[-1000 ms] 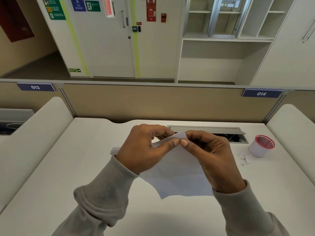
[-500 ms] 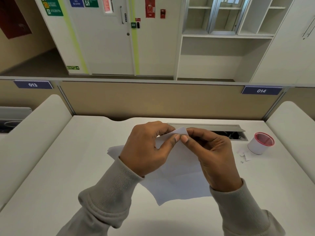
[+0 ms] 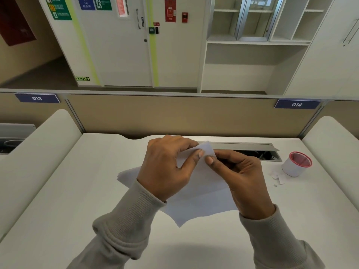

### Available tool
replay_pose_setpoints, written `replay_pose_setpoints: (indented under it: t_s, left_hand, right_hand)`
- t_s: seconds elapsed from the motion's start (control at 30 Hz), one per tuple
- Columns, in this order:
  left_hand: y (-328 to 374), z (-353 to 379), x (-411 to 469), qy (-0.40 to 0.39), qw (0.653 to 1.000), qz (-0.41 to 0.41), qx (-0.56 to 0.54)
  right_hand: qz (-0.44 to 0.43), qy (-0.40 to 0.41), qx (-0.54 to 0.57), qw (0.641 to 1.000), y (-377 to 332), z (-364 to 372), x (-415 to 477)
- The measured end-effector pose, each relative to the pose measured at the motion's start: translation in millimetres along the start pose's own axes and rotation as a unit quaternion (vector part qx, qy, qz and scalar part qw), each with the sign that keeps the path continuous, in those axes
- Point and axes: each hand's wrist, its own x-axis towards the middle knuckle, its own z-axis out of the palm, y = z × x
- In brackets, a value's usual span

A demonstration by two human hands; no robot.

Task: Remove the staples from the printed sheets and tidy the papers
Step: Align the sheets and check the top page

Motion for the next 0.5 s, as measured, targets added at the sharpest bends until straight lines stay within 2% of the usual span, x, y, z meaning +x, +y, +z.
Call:
replay_pose_setpoints:
  t_s: [0.17,0.23,0.3,0.4,0.5]
  left_hand:
    - [15.5,11.4,-10.0,0.154,0.986,-0.025,0.062]
    - [29.3,19.0,-18.7,0.151,0.987,-0.046,0.022]
    - [44.2,23.2,-21.1,0.121,0.984,-0.104,-0.074]
    - [60.1,23.3,-16.2,0.107,0.955,-0.194,-0.197]
    - [61.7,21.1,-11.5,0.124,0.938,-0.221,-0.235]
  right_hand:
    - [-0.028,0.103,0.037,0.994,1.2,10.6,-0.2]
    - [-0.059,0.136,0.018,0.989,2.6,15.4,-1.6]
    - [-0.11,0.151,-0.019,0.982,5.9,22.1,-3.8]
    - [-0.174,0.166,-0.093,0.966,9.8,32.9,-7.7]
    - [-0.216,0.19,-0.176,0.942,7.0,39.8,-11.2]
